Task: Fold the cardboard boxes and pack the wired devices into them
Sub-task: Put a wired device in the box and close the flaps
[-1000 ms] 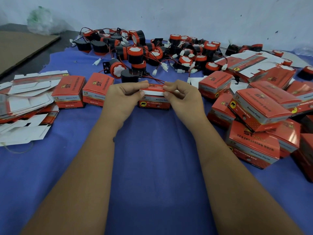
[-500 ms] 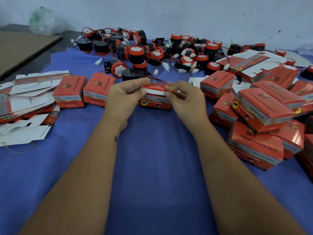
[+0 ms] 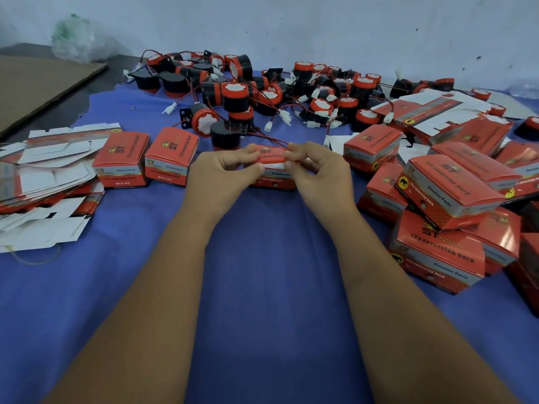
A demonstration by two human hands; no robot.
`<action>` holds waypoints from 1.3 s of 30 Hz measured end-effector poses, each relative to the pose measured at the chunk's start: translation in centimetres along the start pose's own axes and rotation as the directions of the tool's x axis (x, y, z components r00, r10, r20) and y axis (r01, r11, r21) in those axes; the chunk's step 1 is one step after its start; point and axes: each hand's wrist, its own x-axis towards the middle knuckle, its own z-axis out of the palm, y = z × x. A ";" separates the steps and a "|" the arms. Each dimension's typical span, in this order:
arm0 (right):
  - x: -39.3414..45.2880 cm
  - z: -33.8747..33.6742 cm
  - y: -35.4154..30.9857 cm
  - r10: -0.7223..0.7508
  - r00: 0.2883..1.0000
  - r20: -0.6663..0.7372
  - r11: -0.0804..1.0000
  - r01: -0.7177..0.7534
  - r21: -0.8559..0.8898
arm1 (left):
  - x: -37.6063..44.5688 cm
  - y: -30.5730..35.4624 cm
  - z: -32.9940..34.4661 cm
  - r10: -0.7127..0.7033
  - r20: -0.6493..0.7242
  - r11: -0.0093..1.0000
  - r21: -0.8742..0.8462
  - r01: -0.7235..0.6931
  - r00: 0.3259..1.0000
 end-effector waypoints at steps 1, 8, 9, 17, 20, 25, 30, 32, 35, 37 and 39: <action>0.0 -0.1 0.0 0.015 1.000 0.000 1.000 -0.015 0.019 | 0.0 -0.1 0.0 0.025 0.002 0.997 0.079 -0.025 1.000; 0.1 -0.2 0.2 -0.008 0.997 0.080 0.994 0.016 -0.107 | -0.6 0.8 1.5 0.331 0.125 0.817 0.457 -0.350 0.935; 0.0 -0.2 0.2 -0.020 0.996 0.083 0.985 0.034 -0.170 | -0.5 0.8 1.6 0.312 0.115 0.828 0.453 -0.329 0.943; -0.1 0.3 -0.8 0.013 0.998 0.059 0.935 0.009 -0.356 | -0.2 1.2 2.0 0.213 0.021 0.873 0.446 -0.199 0.977; -0.4 0.5 -0.5 0.098 0.987 0.128 0.963 -0.061 -0.264 | -0.7 1.3 2.4 0.267 0.001 0.823 0.520 -0.229 0.964; -0.3 0.3 -0.8 0.114 0.951 0.287 0.980 -0.156 0.127 | -1.3 1.9 2.4 0.415 -0.054 0.645 0.721 -0.252 0.908; -0.1 0.8 -0.8 0.144 0.987 0.073 0.984 -0.151 0.098 | -1.9 2.8 3.6 0.519 0.028 0.781 0.392 -0.487 0.854; 0.4 0.7 -0.7 0.145 0.989 0.017 0.989 -0.145 0.027 | -2.4 3.4 4.3 0.446 0.193 0.852 0.208 -0.480 0.874; 2.2 0.9 -0.5 0.129 0.991 -0.046 0.980 -0.135 -0.145 | -2.2 3.1 4.9 0.398 0.304 0.771 0.400 -0.495 0.865; 4.1 1.3 -0.3 0.210 0.976 -0.047 0.963 -0.215 -0.162 | -1.7 2.8 4.6 0.324 0.319 0.614 0.646 -0.454 0.891; 6.3 1.7 0.7 0.302 0.953 -0.008 0.834 -0.268 -0.482 | -0.8 2.2 3.9 0.235 0.276 0.524 0.772 -0.361 0.932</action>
